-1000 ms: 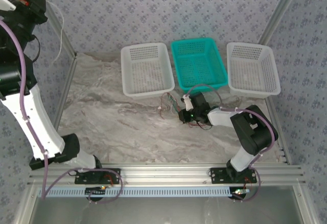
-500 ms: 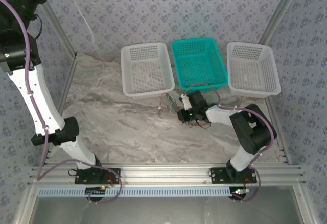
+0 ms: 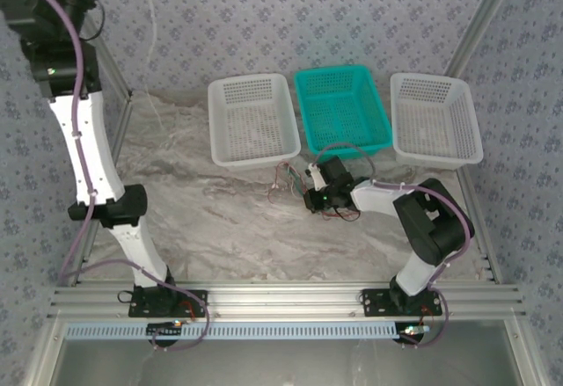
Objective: Untangle the cables
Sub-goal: Place the cable into the container.
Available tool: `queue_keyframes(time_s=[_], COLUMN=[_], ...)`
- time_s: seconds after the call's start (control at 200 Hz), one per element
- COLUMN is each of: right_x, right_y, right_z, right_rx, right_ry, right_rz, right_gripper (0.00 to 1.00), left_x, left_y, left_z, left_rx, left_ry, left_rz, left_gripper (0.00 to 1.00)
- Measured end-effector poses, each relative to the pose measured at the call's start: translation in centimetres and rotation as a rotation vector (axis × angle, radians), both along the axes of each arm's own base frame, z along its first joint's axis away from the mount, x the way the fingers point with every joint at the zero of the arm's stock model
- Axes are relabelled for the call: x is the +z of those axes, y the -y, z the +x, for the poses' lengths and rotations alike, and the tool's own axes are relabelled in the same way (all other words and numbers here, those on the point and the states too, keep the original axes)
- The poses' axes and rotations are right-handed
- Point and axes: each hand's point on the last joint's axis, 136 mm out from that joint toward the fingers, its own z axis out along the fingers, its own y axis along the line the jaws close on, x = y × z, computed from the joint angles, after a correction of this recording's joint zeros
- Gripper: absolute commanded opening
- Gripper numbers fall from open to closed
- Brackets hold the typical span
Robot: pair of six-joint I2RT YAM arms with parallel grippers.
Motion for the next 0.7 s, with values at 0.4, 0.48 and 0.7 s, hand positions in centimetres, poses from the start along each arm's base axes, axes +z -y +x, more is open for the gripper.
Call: queue_keyframes(time_s=[0.4, 0.48, 0.7], right_x=[-0.2, -0.3, -0.3], right_y=[-0.2, -0.2, -0.2], right_z=[0.1, 0.1, 0.1], right_rx=[0.0, 0.0, 0.0], right_ry=[-0.014, -0.016, -0.016], right_rz=[-0.034, -0.036, -0.036], right_gripper=[0.14, 0.14, 0.14], left_x=[-2.0, -0.4, 3.7], left_y=[2.8, 3.3, 4.1], left_z=[3.4, 1.6, -3.9], left_rx=[0.031, 0.072, 0.09], left_ry=[0.017, 0.086, 0.261], left_rz=[0.069, 0.101, 0.117], left_gripper=[0.0, 0.0, 0.0])
